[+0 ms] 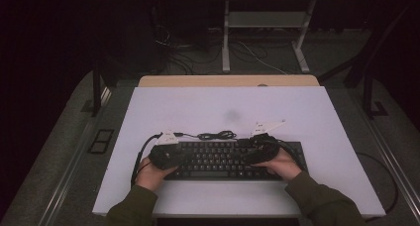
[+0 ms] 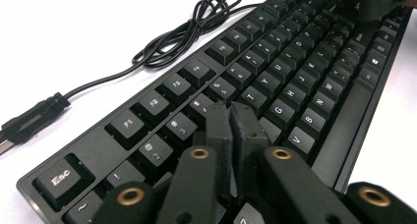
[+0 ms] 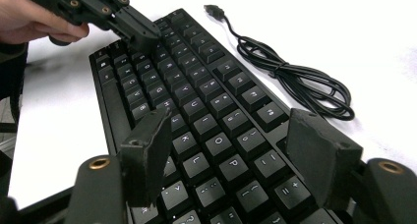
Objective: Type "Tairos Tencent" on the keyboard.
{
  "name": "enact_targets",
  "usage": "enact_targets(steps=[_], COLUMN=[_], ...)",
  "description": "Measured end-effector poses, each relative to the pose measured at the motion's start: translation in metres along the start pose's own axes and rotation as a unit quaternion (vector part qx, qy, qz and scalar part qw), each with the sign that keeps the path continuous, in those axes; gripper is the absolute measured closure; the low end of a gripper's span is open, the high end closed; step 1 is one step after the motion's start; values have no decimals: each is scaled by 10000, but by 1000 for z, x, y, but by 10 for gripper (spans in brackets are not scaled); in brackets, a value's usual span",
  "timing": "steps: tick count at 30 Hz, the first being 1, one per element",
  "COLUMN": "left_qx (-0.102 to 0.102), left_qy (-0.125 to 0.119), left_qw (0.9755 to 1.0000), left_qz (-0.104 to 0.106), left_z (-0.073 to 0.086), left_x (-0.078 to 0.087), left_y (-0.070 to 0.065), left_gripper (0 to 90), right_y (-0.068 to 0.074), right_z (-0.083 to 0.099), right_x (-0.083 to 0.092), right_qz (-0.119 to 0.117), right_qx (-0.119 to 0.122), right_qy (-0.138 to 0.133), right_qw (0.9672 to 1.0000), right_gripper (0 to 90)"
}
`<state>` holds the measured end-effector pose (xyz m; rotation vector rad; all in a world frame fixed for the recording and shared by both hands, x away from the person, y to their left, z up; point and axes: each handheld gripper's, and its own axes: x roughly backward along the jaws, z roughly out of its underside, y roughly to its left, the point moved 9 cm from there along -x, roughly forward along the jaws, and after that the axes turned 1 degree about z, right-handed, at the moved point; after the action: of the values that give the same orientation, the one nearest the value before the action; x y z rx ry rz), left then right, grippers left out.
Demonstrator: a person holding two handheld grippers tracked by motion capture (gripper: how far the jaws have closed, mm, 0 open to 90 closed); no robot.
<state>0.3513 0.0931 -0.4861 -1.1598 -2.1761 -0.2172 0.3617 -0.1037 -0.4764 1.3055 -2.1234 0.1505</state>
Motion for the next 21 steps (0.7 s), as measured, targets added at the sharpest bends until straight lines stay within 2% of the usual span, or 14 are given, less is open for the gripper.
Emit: enact_targets(steps=[9,21], left_qx=[-69,-35], left_qy=[69,65], left_qw=[9999,10000], left_qz=[-35,-26], left_z=[-1,-1], left_x=[-3,-9], left_y=[2,2], left_gripper=[891,890], right_y=[2,2], right_z=[2,2], right_x=[-3,-5], right_qz=[0,-6], right_qx=[39,33], right_qy=[35,53], right_qw=[10000,10000], right_gripper=[331,332])
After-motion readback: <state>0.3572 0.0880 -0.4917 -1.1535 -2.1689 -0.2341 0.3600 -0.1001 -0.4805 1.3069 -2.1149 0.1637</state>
